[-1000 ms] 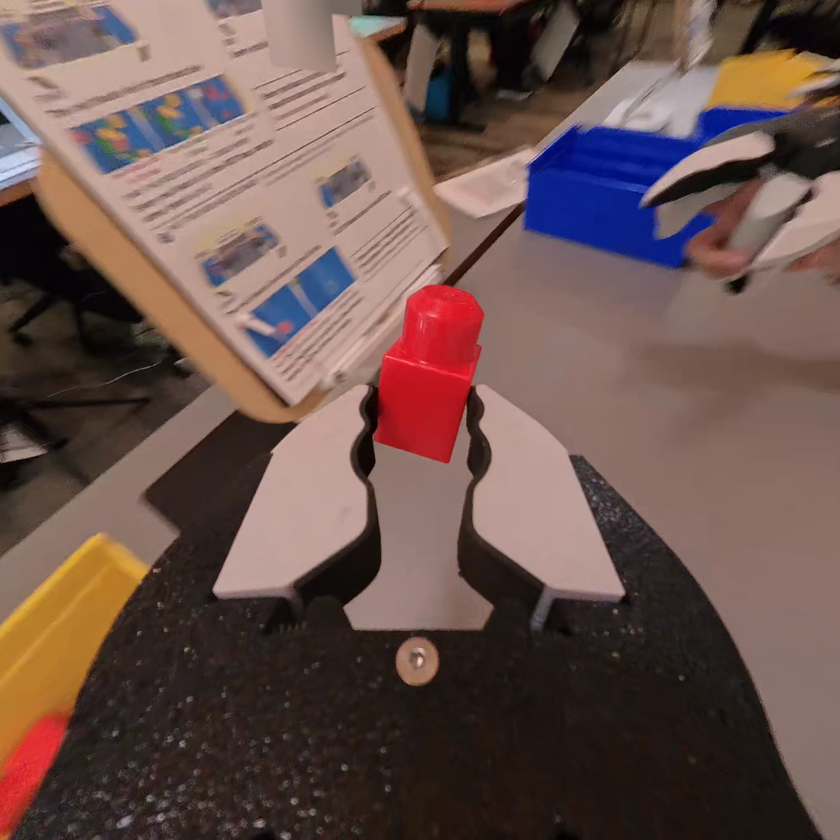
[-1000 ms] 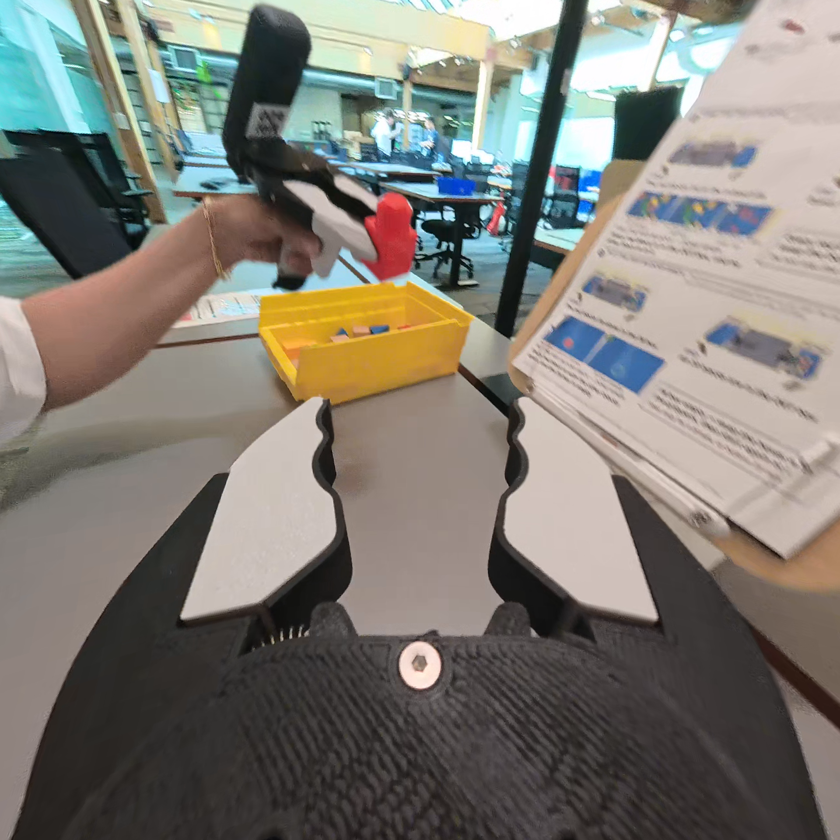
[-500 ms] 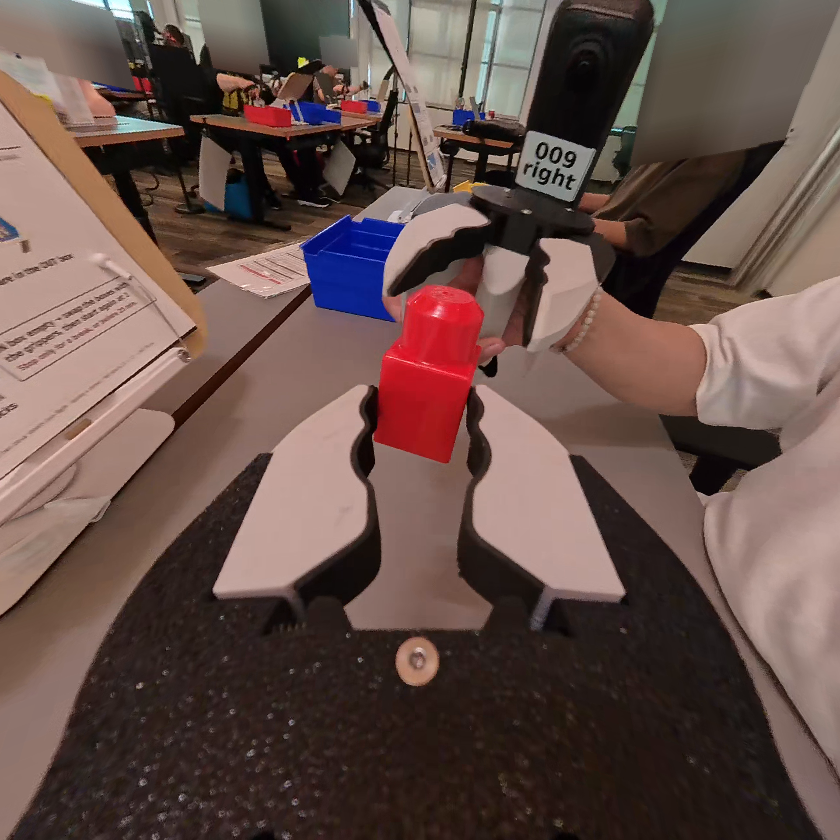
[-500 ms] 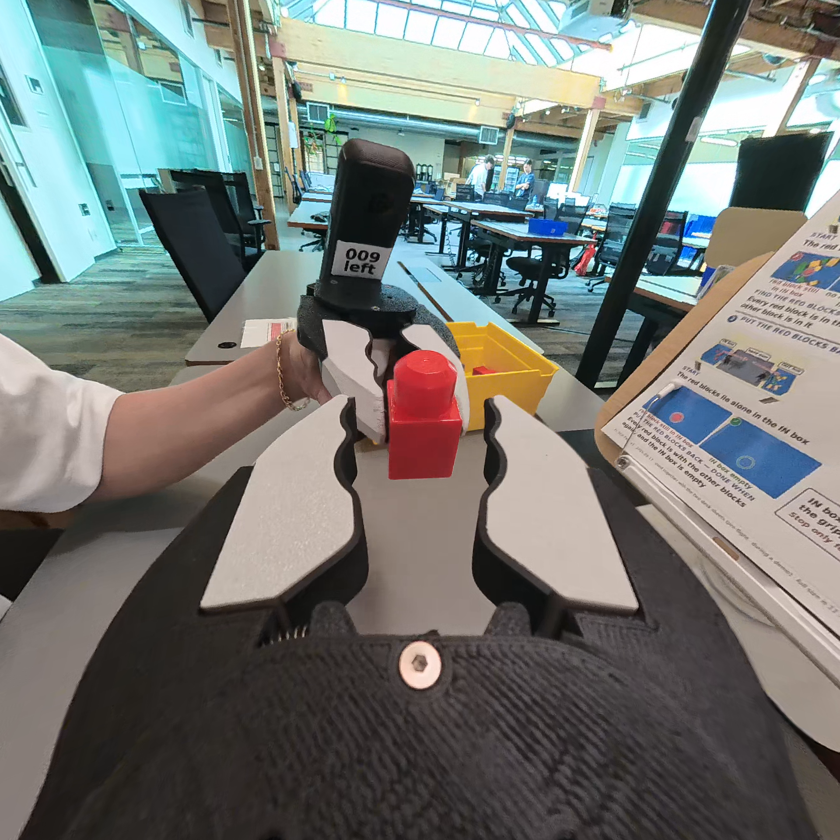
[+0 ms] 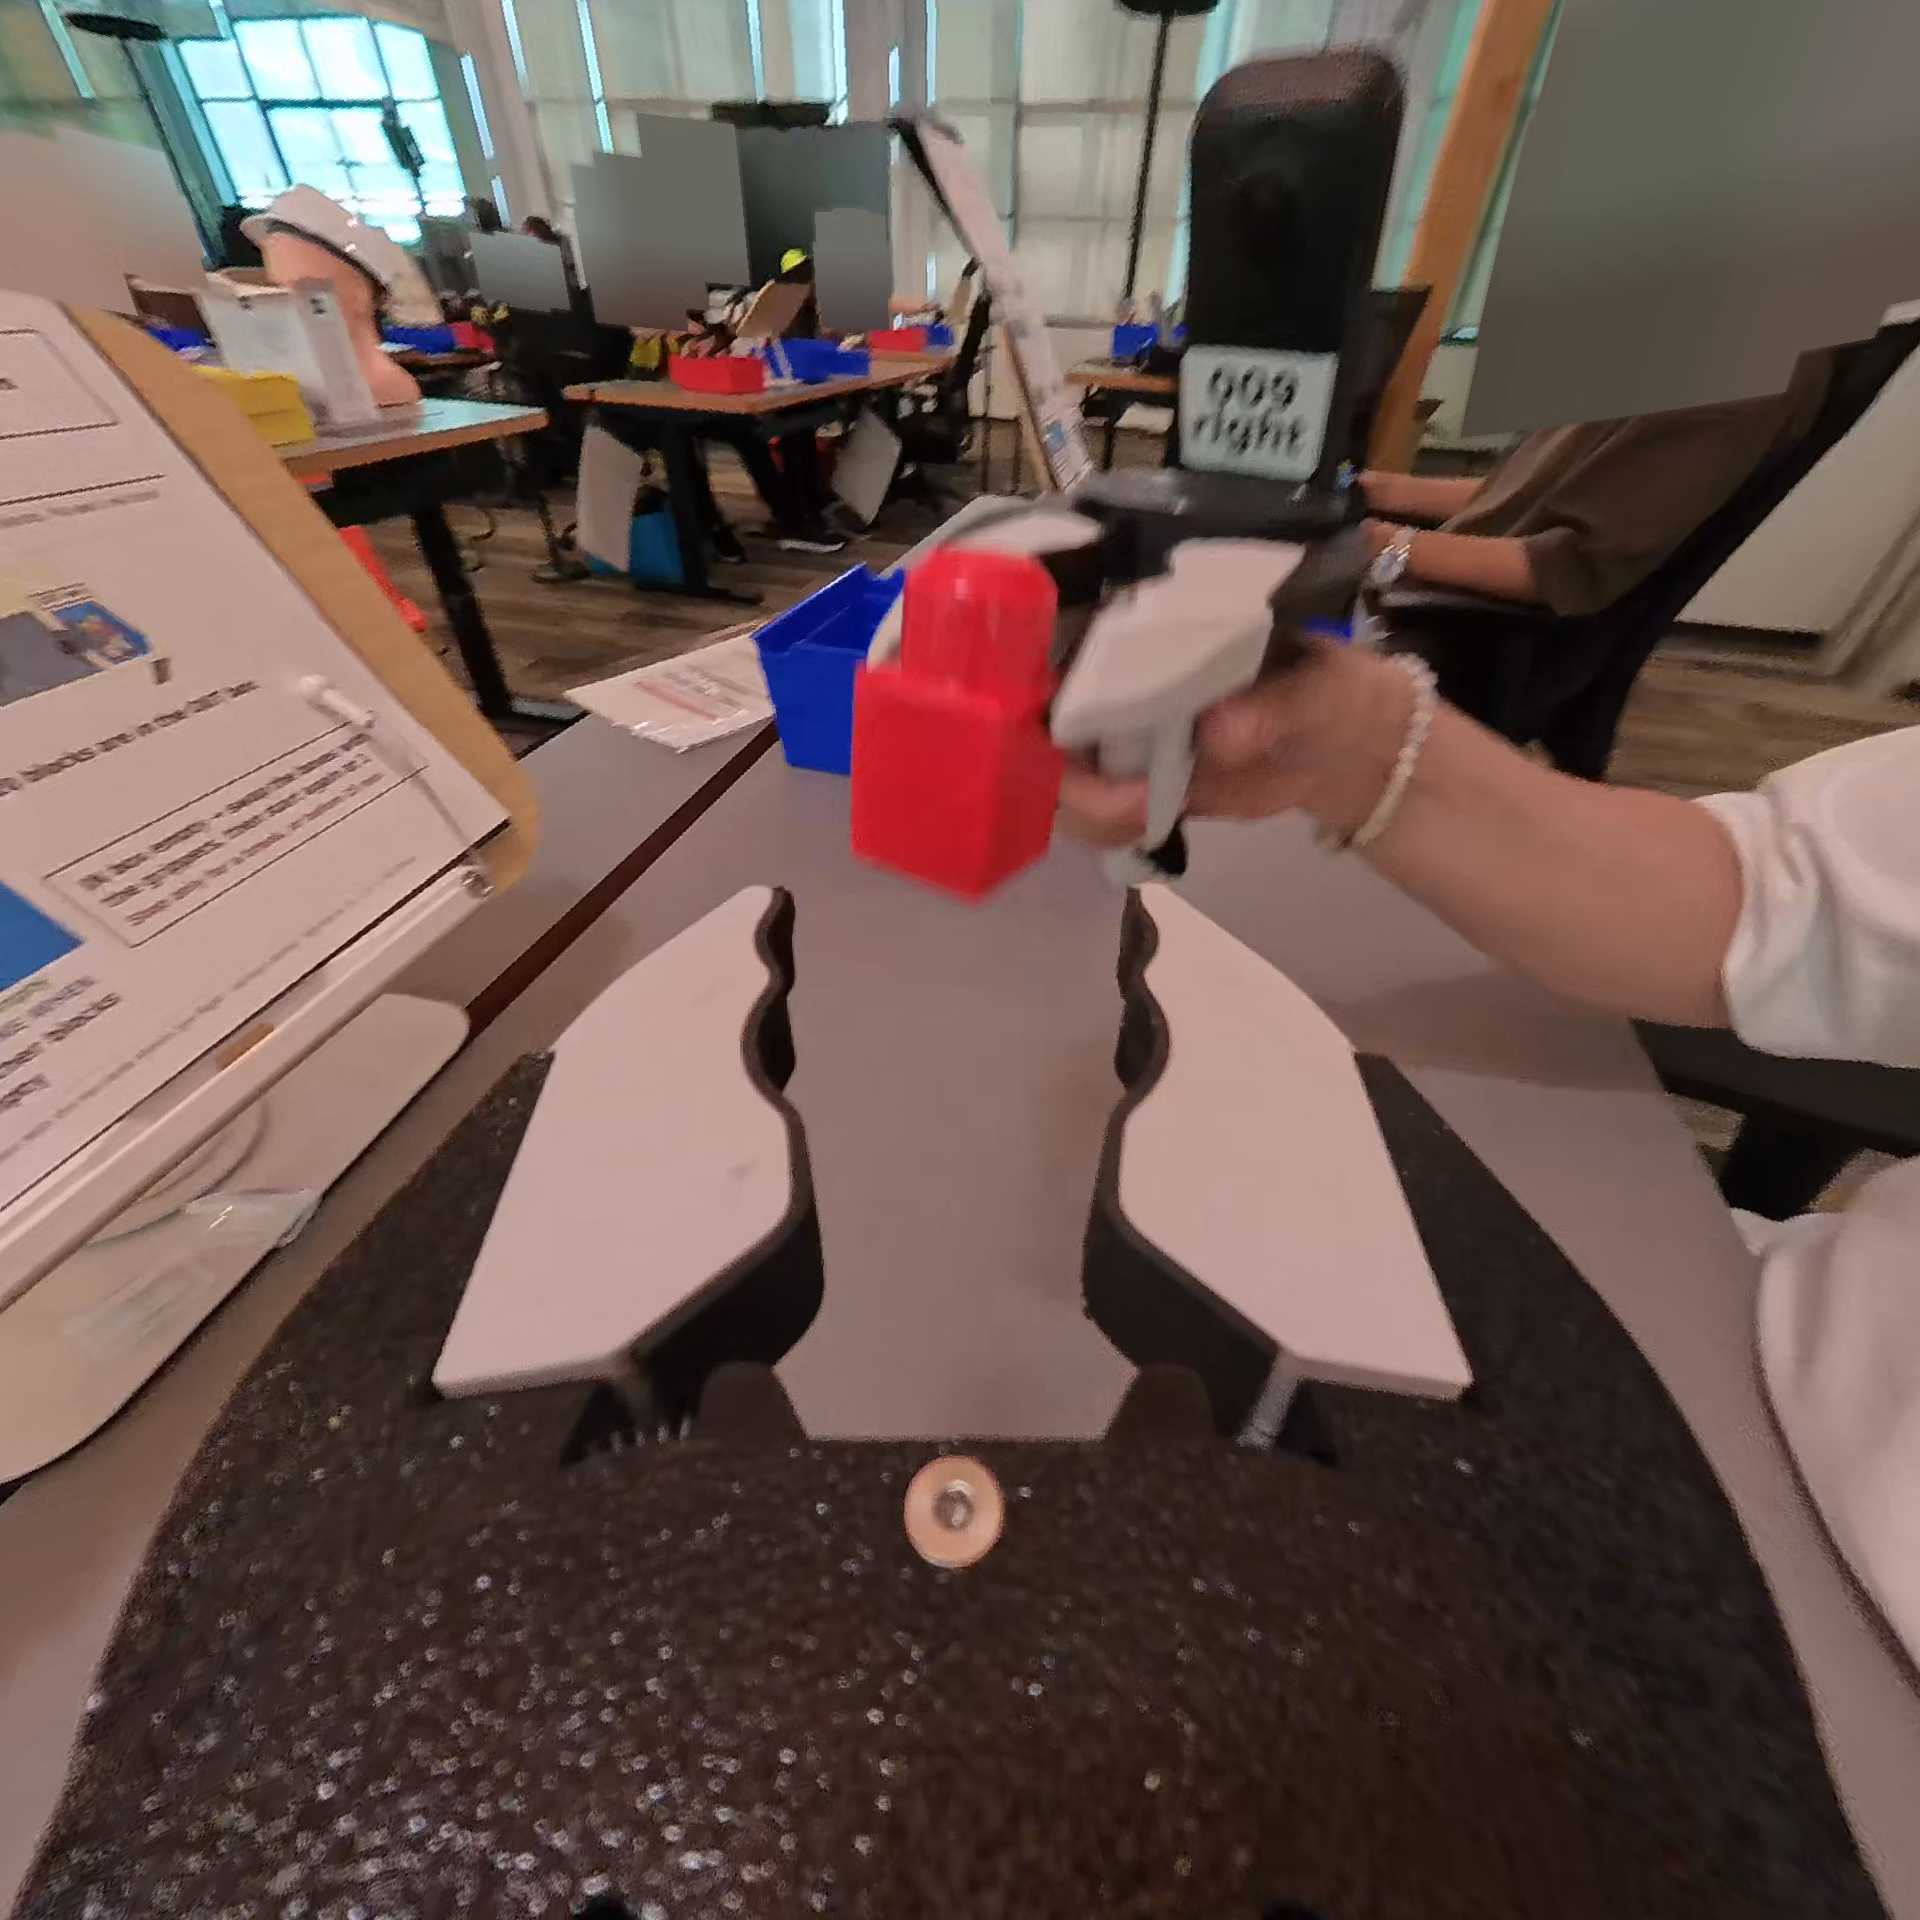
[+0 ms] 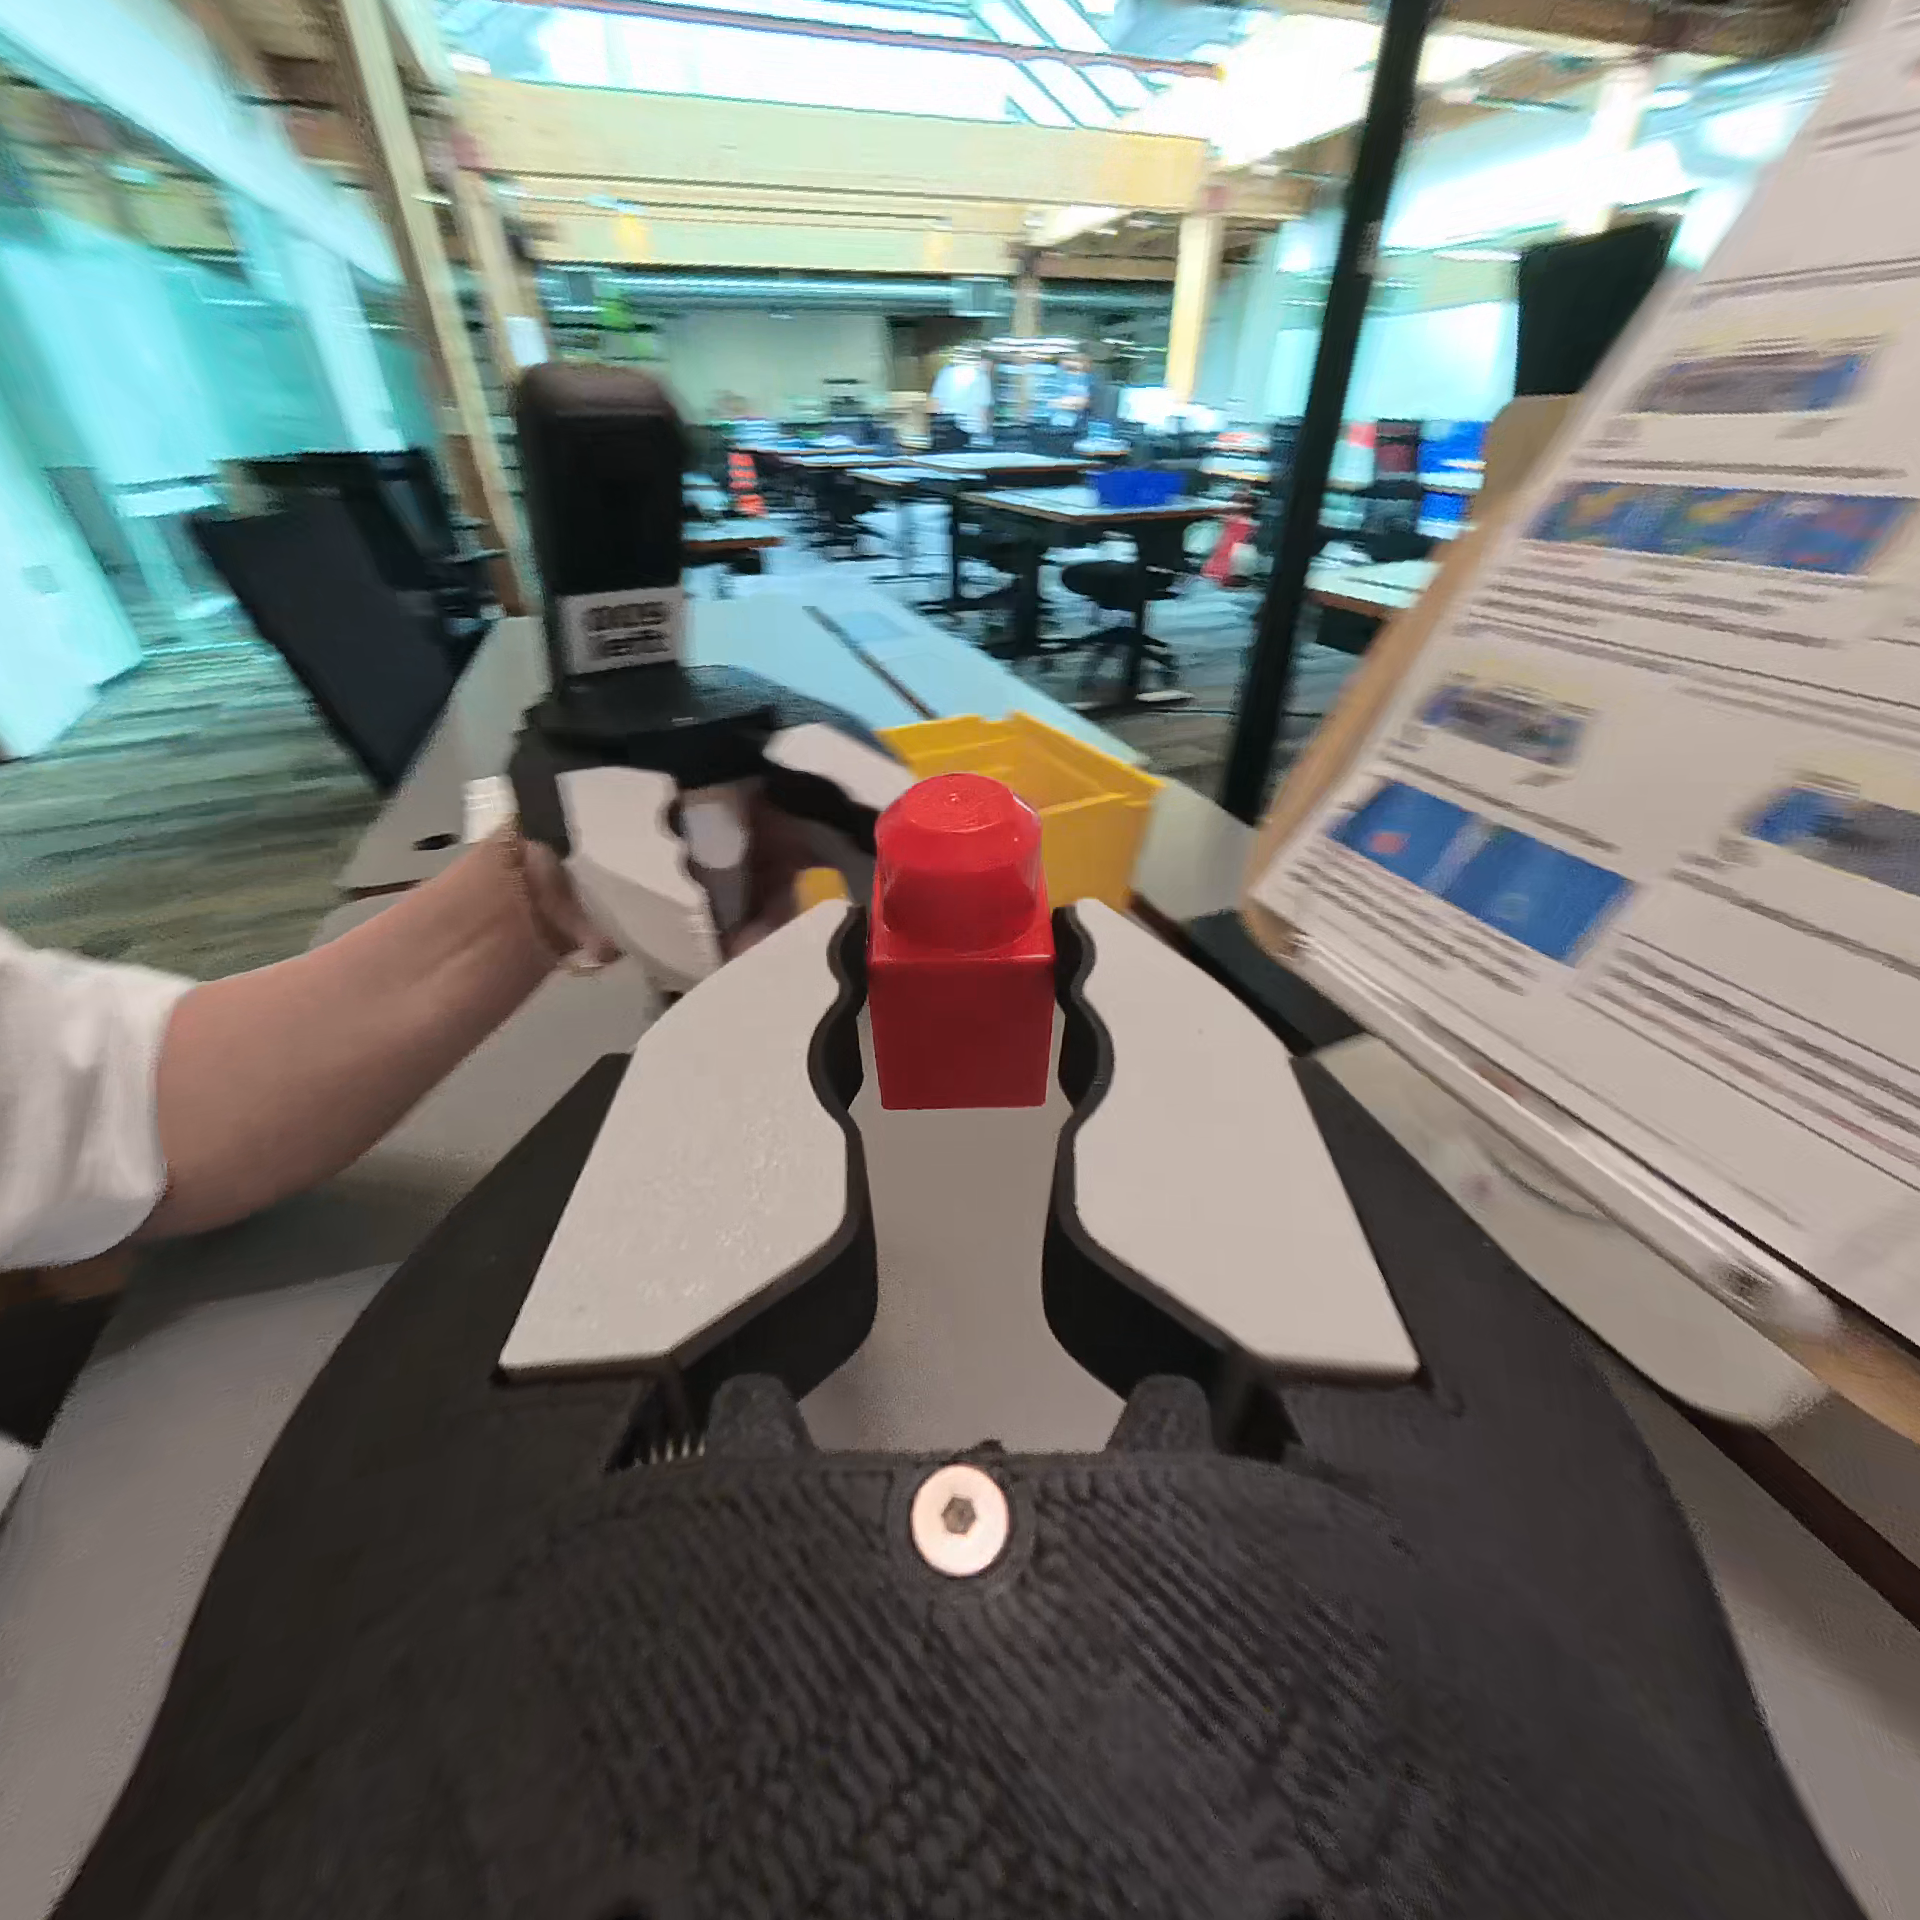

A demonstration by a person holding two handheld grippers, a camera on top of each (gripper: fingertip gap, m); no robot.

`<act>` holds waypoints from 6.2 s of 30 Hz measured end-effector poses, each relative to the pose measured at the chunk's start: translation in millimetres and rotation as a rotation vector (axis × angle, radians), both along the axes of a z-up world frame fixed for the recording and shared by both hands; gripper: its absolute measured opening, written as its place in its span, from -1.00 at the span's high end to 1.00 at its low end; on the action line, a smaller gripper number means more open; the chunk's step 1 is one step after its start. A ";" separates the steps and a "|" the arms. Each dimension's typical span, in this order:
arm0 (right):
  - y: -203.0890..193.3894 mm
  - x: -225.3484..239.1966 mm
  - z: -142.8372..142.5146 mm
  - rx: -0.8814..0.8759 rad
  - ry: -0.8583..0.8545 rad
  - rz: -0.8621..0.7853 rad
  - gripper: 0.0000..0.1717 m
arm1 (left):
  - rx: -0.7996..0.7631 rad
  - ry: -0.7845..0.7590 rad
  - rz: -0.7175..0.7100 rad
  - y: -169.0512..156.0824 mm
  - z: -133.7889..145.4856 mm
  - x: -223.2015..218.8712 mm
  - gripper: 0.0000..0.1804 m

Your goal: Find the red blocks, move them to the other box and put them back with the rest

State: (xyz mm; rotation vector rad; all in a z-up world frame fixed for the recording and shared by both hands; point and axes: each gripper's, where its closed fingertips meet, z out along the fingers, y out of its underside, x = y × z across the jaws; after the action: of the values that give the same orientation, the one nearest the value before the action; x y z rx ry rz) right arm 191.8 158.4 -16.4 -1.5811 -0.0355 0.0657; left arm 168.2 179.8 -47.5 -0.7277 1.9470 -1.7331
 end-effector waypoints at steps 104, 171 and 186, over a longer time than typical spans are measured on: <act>-168.6 62.4 -120.7 -0.497 0.085 -0.543 0.08 | 0.204 0.815 1.237 476.8 -127.5 50.4 0.66; -395.2 305.4 -168.4 -1.138 0.421 -1.046 0.53 | 0.032 0.255 0.276 29.5 -63.5 -25.6 0.51; -386.6 302.7 -145.0 -1.056 0.334 -1.076 -0.11 | -0.118 0.291 0.547 126.0 -46.3 -35.2 0.46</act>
State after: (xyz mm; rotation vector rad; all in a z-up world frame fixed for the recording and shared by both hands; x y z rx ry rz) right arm 494.5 -228.2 -161.4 -2.3937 1.2819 -0.5807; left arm 133.0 305.8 -93.9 -1.4659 1.6048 -1.4638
